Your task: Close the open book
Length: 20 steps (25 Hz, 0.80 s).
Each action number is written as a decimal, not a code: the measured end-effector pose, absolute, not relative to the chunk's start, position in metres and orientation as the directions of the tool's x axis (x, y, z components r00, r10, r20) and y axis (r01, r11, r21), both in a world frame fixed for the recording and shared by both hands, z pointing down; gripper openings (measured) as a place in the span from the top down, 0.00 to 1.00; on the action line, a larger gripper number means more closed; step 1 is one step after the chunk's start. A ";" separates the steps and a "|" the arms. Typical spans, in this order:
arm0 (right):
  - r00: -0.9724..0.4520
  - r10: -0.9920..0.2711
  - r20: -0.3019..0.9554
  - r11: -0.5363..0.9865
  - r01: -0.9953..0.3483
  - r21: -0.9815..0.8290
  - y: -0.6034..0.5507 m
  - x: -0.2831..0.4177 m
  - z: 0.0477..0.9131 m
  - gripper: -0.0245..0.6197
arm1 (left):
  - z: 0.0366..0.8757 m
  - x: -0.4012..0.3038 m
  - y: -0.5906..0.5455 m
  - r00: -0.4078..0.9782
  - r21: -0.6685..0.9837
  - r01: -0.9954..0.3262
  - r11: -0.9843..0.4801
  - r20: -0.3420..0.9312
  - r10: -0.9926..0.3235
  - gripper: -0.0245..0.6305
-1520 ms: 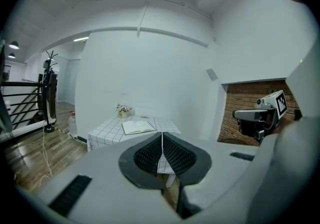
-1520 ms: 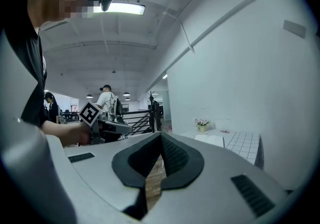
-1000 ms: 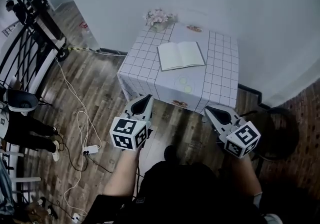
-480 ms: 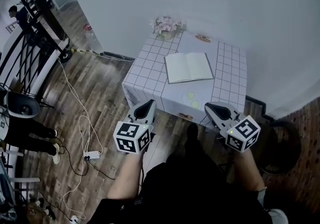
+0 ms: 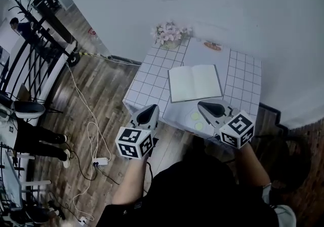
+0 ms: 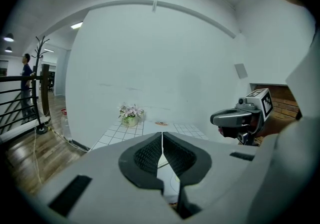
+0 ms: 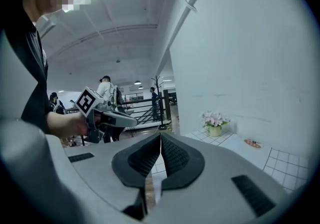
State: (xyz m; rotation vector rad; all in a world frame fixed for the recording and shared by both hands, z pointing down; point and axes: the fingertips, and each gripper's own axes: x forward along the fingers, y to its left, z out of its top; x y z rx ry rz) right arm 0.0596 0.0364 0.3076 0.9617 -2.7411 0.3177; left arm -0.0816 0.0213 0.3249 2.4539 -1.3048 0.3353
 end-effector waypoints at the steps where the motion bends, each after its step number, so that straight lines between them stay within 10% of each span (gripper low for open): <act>1: -0.766 -0.575 0.288 0.769 -0.626 -0.130 0.024 0.063 0.313 0.95 | 0.326 -0.076 0.008 0.546 0.182 -0.836 -0.517 0.365 -0.754 0.94; 20: -0.788 -0.380 0.484 0.849 -0.505 -0.155 -0.071 0.045 0.395 0.95 | 0.372 -0.083 -0.072 0.444 0.230 -0.896 -0.380 0.444 -0.778 0.94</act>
